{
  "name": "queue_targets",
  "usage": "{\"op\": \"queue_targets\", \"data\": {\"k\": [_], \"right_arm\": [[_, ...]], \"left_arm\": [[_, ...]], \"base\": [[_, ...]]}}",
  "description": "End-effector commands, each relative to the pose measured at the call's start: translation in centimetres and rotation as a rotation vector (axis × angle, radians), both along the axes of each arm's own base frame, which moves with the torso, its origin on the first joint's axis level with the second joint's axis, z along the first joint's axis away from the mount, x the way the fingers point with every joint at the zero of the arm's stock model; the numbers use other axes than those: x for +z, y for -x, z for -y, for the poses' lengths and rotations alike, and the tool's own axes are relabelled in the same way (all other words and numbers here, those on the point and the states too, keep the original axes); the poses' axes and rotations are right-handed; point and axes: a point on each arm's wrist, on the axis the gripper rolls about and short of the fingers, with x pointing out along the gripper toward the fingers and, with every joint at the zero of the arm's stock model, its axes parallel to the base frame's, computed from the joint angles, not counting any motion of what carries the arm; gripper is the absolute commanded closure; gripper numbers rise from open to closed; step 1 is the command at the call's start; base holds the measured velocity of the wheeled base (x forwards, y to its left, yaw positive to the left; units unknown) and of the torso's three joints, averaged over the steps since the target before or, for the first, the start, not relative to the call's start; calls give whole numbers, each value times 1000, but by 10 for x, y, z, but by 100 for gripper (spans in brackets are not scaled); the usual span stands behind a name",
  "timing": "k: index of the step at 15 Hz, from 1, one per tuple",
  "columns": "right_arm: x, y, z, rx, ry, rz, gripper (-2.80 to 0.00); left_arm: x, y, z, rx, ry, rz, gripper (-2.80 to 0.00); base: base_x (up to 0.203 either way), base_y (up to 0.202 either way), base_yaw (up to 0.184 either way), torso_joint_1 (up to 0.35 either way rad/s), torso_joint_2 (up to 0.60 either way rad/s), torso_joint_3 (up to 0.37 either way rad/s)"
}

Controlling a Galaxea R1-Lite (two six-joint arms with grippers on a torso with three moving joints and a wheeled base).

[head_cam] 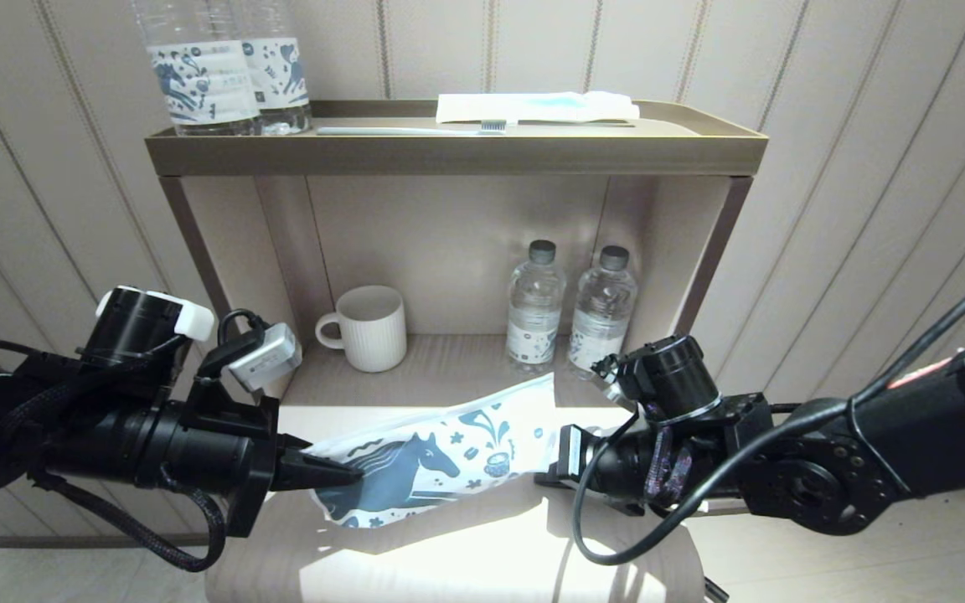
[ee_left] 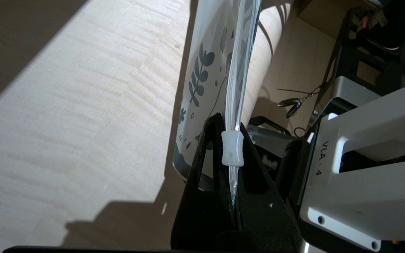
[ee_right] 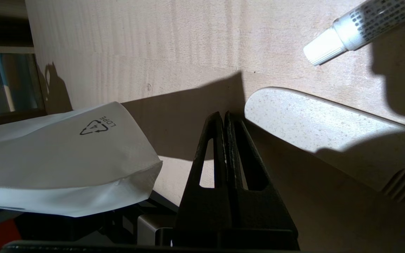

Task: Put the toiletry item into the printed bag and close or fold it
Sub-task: Pick up the comb

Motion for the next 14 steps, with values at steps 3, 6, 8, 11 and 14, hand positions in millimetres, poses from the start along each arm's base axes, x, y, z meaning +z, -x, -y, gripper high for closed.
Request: {"op": "queue_targets", "data": {"k": [3,6,8,11,14], "right_arm": [[4,6,-7,27,-13,8,0],[7,3,-11,18,-11,26,0],[3,-3,-14,-15,19,39,0],[0,-6,-16,-19,24,36,0],[-1,-6,-15,-19,28,31,0]], "left_arm": [[0,0,0,-5,3,2,0],[4,-3,1,4,9,6,0],[5,-2,0,3,12,9,0],[5,-3,1,5,16,24,0],[3,-5,1,8,24,45,0]], "base": [[0,0,0,0,0,0],[0,0,0,0,0,0],[0,0,0,0,0,0],[0,0,0,0,0,0],[0,0,0,0,0,0]]}}
